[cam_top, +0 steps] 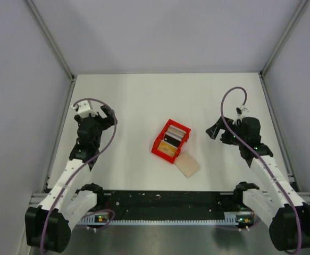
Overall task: Put the credit cards into the card holder
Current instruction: Move the storage box to the center of the board.
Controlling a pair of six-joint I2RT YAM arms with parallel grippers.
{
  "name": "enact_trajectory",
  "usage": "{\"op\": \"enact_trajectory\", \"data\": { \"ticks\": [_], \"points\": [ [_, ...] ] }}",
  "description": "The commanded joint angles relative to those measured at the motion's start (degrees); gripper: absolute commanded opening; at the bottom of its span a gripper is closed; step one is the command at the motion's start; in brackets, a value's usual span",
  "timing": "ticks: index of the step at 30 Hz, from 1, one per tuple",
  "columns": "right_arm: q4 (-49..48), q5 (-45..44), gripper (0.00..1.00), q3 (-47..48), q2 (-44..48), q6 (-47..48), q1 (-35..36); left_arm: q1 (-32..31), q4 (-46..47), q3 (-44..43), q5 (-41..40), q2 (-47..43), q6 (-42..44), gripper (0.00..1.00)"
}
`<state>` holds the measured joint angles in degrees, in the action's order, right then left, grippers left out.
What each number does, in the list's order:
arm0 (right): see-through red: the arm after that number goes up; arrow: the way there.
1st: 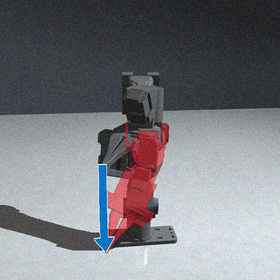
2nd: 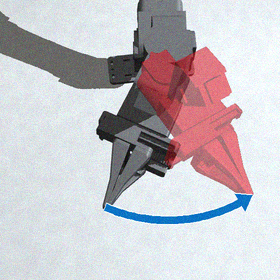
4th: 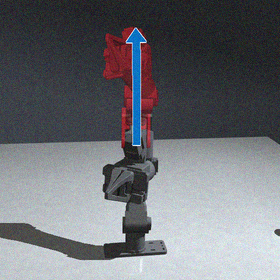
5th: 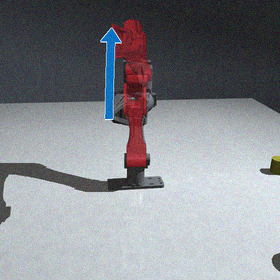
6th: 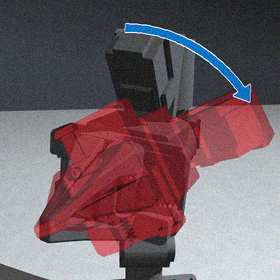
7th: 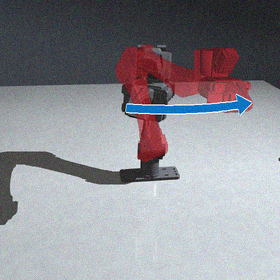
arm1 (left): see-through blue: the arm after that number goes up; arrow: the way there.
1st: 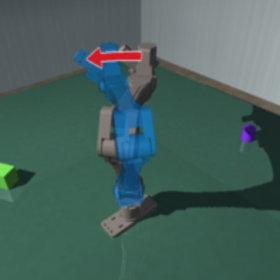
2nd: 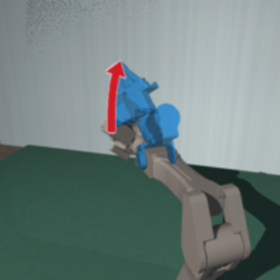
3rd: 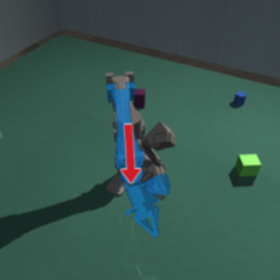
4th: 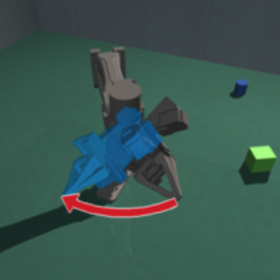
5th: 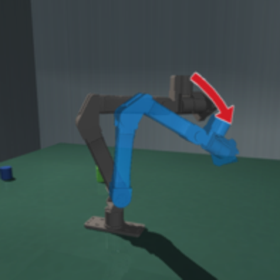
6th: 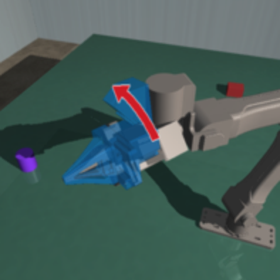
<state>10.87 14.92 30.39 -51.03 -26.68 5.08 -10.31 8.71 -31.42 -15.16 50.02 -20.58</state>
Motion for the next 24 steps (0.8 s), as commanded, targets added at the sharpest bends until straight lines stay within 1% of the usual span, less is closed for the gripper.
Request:
{"op": "enact_trajectory", "data": {
  "ticks": [1, 4, 5, 6, 7, 11, 13, 14, 16, 18, 21, 24],
  "points": [
    [0.81, 6.88, 0.99, 0.9, 1.28, -0.66, -0.08, -0.15, 0.18, -1.53, 3.82, 2.7, -4.29, 0.98],
    [3.88, 5.83, 0.99, 2.82, -0.12, 0.66, 2.12, -0.07, -11.92, -8.2, 9.69, 8.85, -3.34, 0.98],
    [4.76, 5.82, 0.99, 3.61, -0.65, 0.75, 3.17, -0.07, -13.96, -9.61, 8.93, 10.09, -4.98, 0.98],
    [5.55, 5.3, 0.99, 4.32, -1.35, 0.66, 4.4, 0.11, -18.33, -11.45, 8.13, 10.79, -7.7, 0.98],
    [6.78, 4.08, 0.99, 5.11, -1.88, 0.83, 6.24, 0.11, -19.42, -12.6, 8.65, 11.06, -7.64, 0.98],
    [7.67, -1.63, 0.99, 6.69, -3.64, 1.36, 13.71, 0.11, -13.56, -7.97, 11.63, 8.17, -8.6, 0.98],
    [7.67, -3.31, 0.99, 7.4, -4.69, -0.12, 15.39, 0.11, -9.79, -5.5, 17.32, 7.11, -8.61, 0.98],
    [7.58, -3.14, 0.99, 7.4, -5.05, -1.26, 15.48, 0.02, -9.24, -4.8, 20.84, 7.11, -8.25, 0.98],
    [6.45, -1.92, 0.99, 7.14, -6.01, -3.03, 15.75, -1.2, -9.24, -3.39, 26.73, 7.98, -10.26, 0.98],
    [5.65, -3.31, 0.99, 7.22, -7.24, -4.25, 16.8, -4.97, -9.24, -2.42, 26.68, 9.39, -10.8, 0.98],
    [3.64, -1.3, 0.99, 7.49, -10.4, -6.01, 16.98, -12.7, -9.15, -1.28, 21.76, 12.11, -10.97, 0.98],
    [1.44, 0.37, 0.98, 7.84, -13.3, -7.86, 17.15, -16.49, -6.69, -1.45, 22.36, 15.28, -11.24, 0.96]
  ]
}}
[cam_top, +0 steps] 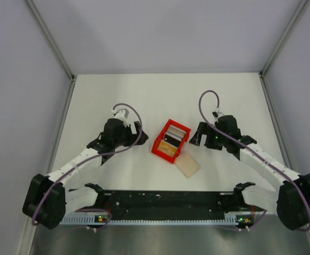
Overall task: Put the credit cards into the card holder
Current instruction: Move the storage box to the center of the board.
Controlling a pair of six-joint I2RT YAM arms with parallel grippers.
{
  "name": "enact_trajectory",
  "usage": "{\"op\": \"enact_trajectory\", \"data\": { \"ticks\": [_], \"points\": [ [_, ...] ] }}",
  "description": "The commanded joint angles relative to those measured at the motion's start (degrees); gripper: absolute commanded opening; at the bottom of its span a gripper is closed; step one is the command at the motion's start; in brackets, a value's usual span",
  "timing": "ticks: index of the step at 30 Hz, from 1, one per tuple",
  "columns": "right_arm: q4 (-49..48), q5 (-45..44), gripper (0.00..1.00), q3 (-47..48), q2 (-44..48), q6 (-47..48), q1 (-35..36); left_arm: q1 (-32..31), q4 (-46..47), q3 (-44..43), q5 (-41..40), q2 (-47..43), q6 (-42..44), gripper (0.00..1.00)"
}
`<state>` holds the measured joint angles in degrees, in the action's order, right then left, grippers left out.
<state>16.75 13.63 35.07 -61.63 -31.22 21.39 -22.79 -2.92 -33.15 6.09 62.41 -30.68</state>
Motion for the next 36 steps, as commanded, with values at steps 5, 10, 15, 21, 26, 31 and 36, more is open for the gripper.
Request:
{"op": "enact_trajectory", "data": {
  "ticks": [5, 10, 15, 21, 26, 31, 36],
  "points": [
    [-6.73, 2.28, 0.97, 5.18, -6.39, -6.04, 2.52, -7.18, 6.95, -0.34, 2.52, 6.58, -1.58, 0.91],
    [-10.15, 2.19, 0.95, 6.24, -10.87, -11.49, 4.8, -9.29, 11.35, 0.45, 6.82, 9.12, -1.76, 0.87],
    [-13.32, 2.19, 0.94, 6.77, -15.36, -15.97, 5.51, -11.14, 16.45, 0.45, 11.4, 12.12, -2.02, 0.83],
    [-14.64, 2.54, 0.94, 8.61, -19.49, -17.64, 5.51, -12.11, 22.07, 0.28, 12.63, 15.8, -3.42, 0.81],
    [-14.91, 1.14, 0.94, 11.51, -21.95, -17.91, 5.51, -12.19, 25.85, -3.14, 14.3, 21.95, -4.48, 0.79],
    [-13.33, -0.35, 0.94, 15.29, -24.68, -17.56, 5.42, -12.2, 26.65, -8.85, 14.3, 27.84, -4.39, 0.79],
    [-12.01, -1.85, 0.94, 17.66, -26.88, -17.12, 4.63, -12.19, 26.74, -14.39, 14.13, 32.24, -3.69, 0.78]
  ]
}}
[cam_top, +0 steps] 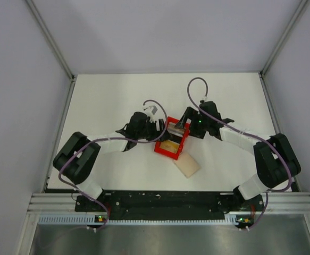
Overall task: Put the credit cards into the card holder
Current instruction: Move the storage box to the center of the board.
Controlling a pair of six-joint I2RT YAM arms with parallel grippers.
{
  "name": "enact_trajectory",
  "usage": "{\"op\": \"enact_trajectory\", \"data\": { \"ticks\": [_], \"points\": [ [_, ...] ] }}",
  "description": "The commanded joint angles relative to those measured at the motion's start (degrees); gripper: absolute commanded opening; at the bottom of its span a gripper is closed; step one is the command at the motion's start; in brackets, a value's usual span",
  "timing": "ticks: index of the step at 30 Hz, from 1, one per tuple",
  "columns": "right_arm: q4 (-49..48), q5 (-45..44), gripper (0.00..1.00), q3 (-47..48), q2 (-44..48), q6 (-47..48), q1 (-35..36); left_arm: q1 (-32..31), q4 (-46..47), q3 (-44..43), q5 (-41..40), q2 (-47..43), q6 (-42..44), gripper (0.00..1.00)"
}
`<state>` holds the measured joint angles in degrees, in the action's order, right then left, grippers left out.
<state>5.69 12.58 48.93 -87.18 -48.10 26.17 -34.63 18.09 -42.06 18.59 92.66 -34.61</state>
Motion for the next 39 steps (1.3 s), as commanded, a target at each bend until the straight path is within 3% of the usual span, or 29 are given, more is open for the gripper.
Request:
{"op": "enact_trajectory", "data": {
  "ticks": [1, 14, 21, 27, 31, 36, 39],
  "points": [
    [-0.6, -1.06, 0.94, 3.89, -1.5, -0.33, -0.85, -0.44, 5.47, -6.7, 1.63, 2.87, 0.68, 0.78],
    [-0.24, -1.94, 0.93, 1.35, -0.89, 0.02, -5.6, -0.35, 3.97, -23.14, 6.63, 16.14, 4.11, 0.72],
    [0.8, -2.21, 0.93, 2.14, -0.02, 1.51, -8.77, -0.26, 2.13, -28.43, 6.55, 18.79, 4.99, 0.73],
    [7.13, -7.38, 0.97, -0.23, 8.32, 9.5, -11.49, 1.85, 1.78, -22.2, 2.34, 11.07, 6.92, 0.87],
    [11.09, -6.97, 0.98, -4.96, 16.75, 11.8, -11.58, 2.9, -0.67, -18.33, -1.53, 4.3, 8.5, 0.91],
    [9.25, 1.83, 0.87, -18.23, 26.34, 6.27, -8.96, 2.55, -6.83, -7.36, -6.89, -6.51, 5.36, 0.91],
    [9.77, 0.35, 0.81, -21.94, 28.37, 3.89, -4.57, 1.85, -6.05, 1.34, -6.55, -13.1, 1.66, 0.89]
  ]
}}
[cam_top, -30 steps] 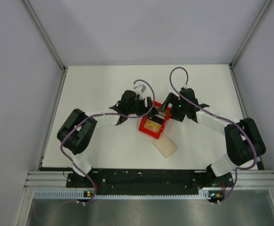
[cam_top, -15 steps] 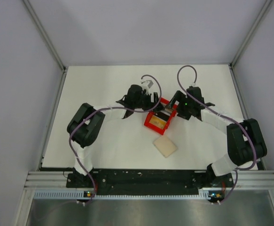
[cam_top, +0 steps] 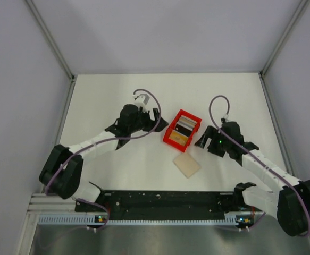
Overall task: Put the credit cards into the card holder
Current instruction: Turn over the card holder at the center of the board.
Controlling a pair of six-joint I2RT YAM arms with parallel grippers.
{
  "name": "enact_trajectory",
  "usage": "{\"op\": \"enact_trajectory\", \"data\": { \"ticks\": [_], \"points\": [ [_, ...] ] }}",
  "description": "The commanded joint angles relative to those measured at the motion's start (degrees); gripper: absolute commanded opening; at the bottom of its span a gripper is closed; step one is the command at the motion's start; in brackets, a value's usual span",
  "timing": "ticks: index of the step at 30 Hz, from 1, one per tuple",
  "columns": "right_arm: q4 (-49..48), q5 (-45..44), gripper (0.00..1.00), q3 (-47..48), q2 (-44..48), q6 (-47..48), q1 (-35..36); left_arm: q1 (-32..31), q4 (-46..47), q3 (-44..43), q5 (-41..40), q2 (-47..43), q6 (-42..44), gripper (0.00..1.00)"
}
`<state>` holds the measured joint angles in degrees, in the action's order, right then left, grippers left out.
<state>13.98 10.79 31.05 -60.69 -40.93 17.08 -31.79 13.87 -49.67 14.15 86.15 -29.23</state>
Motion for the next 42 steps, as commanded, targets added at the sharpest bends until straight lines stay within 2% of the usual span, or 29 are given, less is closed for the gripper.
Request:
{"op": "enact_trajectory", "data": {
  "ticks": [1, 9, 11, 13, 15, 16, 18, 21, 25, 30, 35, 37, 39, 42],
  "points": [
    [1.58, 1.61, 0.8, -4.67, 1.8, -3.63, 5.76, -1.78, -2.09, 11.67, -2.2, -8.7, -4.33, 0.89],
    [-0.35, 3.27, 0.66, -6.35, -4.96, -3.02, 8.93, -6.79, -4.9, 23.65, -2.81, -19.43, -8.56, 0.86],
    [-2.37, 4.5, 0.55, -6.18, -5.84, -2.58, 10.51, -6.79, -4.82, 24.62, -3.69, -20.58, -8.73, 0.86],
    [-2.46, 4.25, 0.51, -5.39, -6.81, -2.93, 12.09, -6.88, -5.25, 24.53, -4.04, -20.93, -8.12, 0.86],
    [-2.03, 4.07, 0.38, -4.77, -8.04, -2.93, 13.32, -6.79, -5.6, 23.92, -4.04, -20.67, -7.51, 0.86],
    [-1.94, 4.07, 0.36, -4.68, -8.31, -3.02, 13.68, -6.79, -5.78, 23.66, -4.13, -20.41, -7.33, 0.86],
    [-2.11, 3.72, 0.19, -4.77, -8.57, -2.67, 14.21, -6.79, -5.52, 23.3, -3.7, -20.14, -7.24, 0.86],
    [-2.46, 4.24, 0.0, -4.86, -7.7, -1.18, 14.91, -6.88, -5.34, 23.39, -3.52, -20.14, -7.24, 0.86],
    [-4.66, 7.66, 0.0, -4.59, -4.36, 0.14, 15.87, -6.79, -5.69, 23.83, -3.6, -21.02, -7.15, 0.86],
    [-0.63, 4.43, 0.0, -1.7, 1.26, 1.55, 19.47, -6.88, -8.24, 23.74, -5.62, -23.21, -6.63, 0.86],
    [7.02, -6.02, 0.0, 4.45, 0.84, 3.57, 28.25, -6.79, -16.48, 22.34, -12.99, -26.46, -7.06, 0.86],
    [10.52, -15.04, 0.0, 8.22, -1.18, 3.4, 33.51, -6.79, -21.49, 21.29, -19.57, -28.22, -8.38, 0.87],
    [14.05, -23.05, 0.0, 13.14, -4.86, 4.1, 38.96, -6.71, -26.06, 20.14, -25.55, -29.72, -8.82, 0.88],
    [17.3, -30.54, 0.0, 19.47, -13.9, 5.15, 45.12, -6.0, -31.43, 19.0, -31.98, -32.09, -10.93, 0.89]
  ]
}}
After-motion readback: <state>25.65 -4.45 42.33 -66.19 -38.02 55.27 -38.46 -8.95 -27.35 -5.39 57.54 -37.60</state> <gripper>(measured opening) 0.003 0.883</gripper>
